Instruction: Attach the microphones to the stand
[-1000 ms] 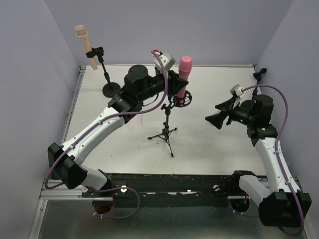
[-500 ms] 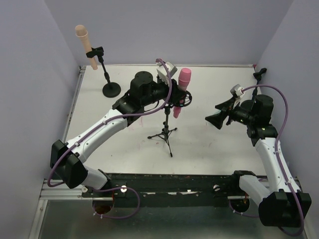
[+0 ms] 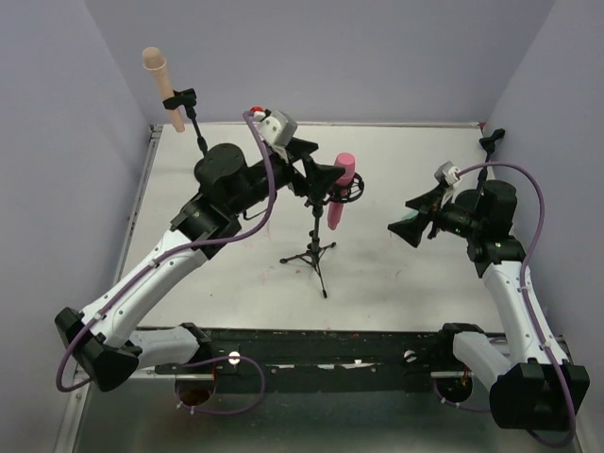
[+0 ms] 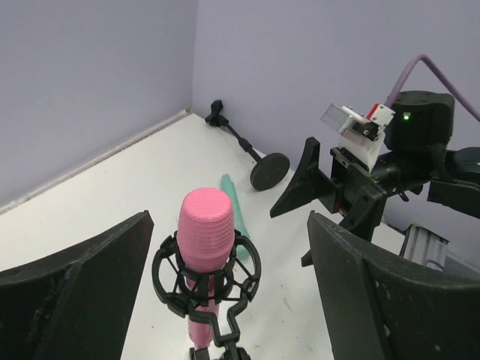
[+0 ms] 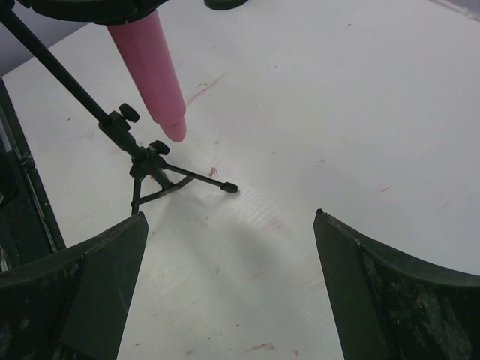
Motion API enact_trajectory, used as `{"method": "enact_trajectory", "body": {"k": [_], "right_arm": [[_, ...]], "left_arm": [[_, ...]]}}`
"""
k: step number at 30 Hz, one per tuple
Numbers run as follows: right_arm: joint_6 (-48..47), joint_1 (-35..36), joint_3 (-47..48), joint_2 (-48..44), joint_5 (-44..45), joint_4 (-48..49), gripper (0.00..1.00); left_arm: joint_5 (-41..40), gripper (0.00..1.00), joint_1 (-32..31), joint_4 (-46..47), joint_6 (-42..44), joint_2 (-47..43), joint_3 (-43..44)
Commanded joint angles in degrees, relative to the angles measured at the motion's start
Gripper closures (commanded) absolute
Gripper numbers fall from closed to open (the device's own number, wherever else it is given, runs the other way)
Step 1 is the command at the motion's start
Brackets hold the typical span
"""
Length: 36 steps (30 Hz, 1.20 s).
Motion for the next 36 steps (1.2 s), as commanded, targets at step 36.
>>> {"method": "enact_trajectory", "body": {"k": [36], "right_arm": [[-8.0, -0.4, -5.3, 0.1, -8.2, -0.6, 0.0]], "left_arm": [[4.3, 0.14, -0.3, 50.6, 10.4, -7.3, -47.7]]}}
